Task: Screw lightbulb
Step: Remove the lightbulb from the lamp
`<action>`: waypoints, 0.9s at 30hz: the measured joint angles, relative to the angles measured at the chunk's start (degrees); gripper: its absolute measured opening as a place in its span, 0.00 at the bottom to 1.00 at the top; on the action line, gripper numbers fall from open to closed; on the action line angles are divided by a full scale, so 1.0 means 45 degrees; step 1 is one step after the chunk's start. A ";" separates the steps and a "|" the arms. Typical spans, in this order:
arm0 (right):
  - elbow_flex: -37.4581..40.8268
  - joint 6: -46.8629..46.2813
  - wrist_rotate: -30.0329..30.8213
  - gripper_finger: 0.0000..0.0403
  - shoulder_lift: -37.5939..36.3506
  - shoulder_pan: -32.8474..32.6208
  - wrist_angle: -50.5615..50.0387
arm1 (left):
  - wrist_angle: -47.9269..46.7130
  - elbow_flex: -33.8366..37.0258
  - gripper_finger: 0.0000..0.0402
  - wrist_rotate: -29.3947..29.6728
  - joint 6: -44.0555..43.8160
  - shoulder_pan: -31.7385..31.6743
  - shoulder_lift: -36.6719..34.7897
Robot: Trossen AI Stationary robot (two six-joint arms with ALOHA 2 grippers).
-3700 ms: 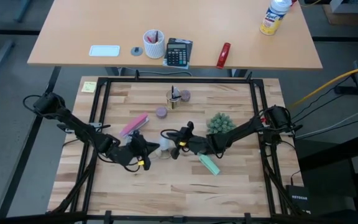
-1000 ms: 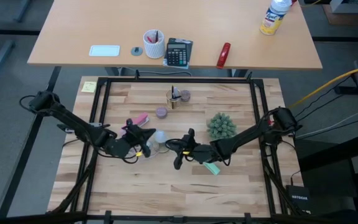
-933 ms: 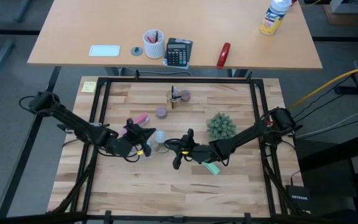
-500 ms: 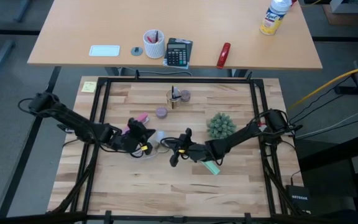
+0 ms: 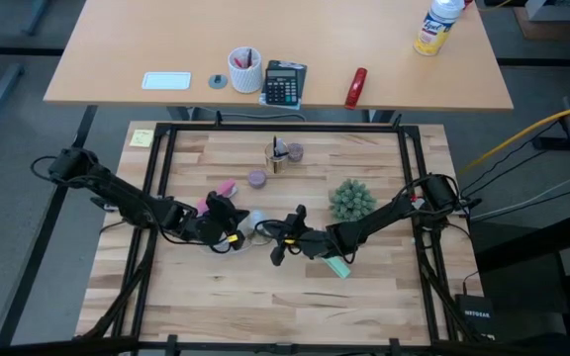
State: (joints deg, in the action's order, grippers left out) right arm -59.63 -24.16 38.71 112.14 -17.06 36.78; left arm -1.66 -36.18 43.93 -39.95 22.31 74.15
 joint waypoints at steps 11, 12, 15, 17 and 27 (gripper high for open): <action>-0.0001 -0.0010 0.1533 0.04 0.0028 0.0151 -0.0259 | 0.0439 -0.0052 0.00 -0.0770 -0.0713 0.0879 0.0021; 0.0004 -0.0010 0.1506 0.04 0.0029 0.0160 -0.0259 | 0.0436 -0.0044 0.00 -0.0644 -0.0734 0.0950 0.0010; 0.0004 -0.0008 0.1232 0.04 0.0029 0.0245 -0.0188 | 0.0384 -0.0034 0.00 -0.0546 -0.0850 0.1138 0.0015; 0.0004 -0.0005 0.1075 0.04 0.0029 0.0340 -0.0246 | 0.0392 -0.0034 0.00 -0.0513 -0.1028 0.1259 0.0015; 0.0004 0.0826 0.1168 0.04 -0.0824 0.0278 0.0145 | 0.2502 -0.0029 0.00 0.0660 0.0508 0.1747 -0.0326</action>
State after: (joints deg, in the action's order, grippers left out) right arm -59.61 -20.44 43.97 108.43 -15.81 37.44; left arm 9.60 -36.32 46.90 -37.67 30.17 72.68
